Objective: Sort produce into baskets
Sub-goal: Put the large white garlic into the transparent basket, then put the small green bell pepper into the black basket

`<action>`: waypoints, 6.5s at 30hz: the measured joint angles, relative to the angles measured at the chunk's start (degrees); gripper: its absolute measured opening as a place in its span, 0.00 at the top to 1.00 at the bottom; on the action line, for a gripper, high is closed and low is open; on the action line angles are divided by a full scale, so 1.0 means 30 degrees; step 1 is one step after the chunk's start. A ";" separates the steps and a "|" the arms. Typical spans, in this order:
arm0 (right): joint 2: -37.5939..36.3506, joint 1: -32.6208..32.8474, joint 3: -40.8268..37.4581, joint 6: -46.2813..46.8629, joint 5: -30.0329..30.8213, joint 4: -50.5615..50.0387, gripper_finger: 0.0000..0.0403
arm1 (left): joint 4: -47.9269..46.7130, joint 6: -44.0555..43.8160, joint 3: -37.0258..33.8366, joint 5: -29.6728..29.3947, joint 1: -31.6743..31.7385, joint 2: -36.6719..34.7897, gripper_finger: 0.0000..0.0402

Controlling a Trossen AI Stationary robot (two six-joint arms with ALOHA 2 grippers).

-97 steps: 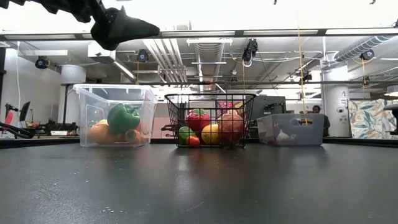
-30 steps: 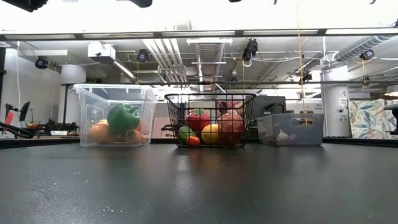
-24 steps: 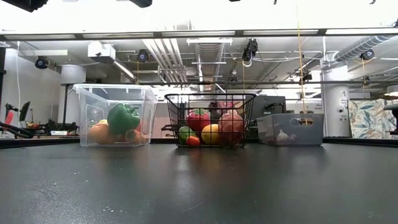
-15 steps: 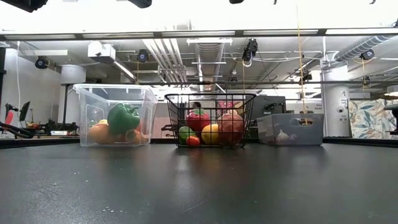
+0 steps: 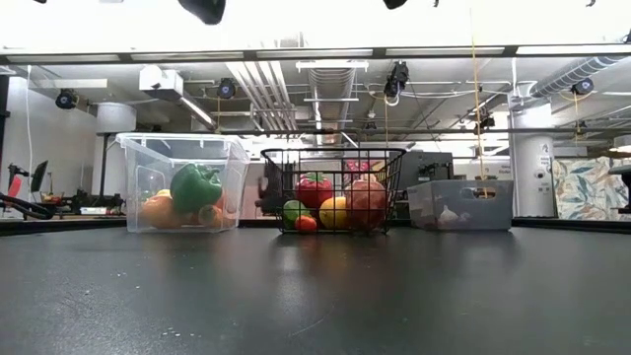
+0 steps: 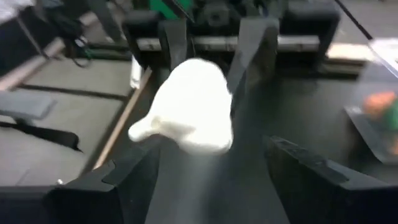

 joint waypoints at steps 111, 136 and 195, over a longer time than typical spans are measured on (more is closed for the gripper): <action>-0.0011 -0.0109 0.5584 0.6006 0.4223 -1.2547 0.30 | -2.2319 -0.7153 0.3992 -0.2459 0.6196 -0.8669 0.36; 0.3140 0.3126 0.3534 2.3675 -0.5277 -1.9066 0.41 | -1.3293 -0.7460 0.1002 -0.5924 -0.0816 -0.4429 0.36; 0.6779 0.6200 0.1326 3.0864 -0.5778 -1.5230 0.70 | -1.3736 -0.7913 0.1290 -0.5917 -0.0809 -0.3846 0.36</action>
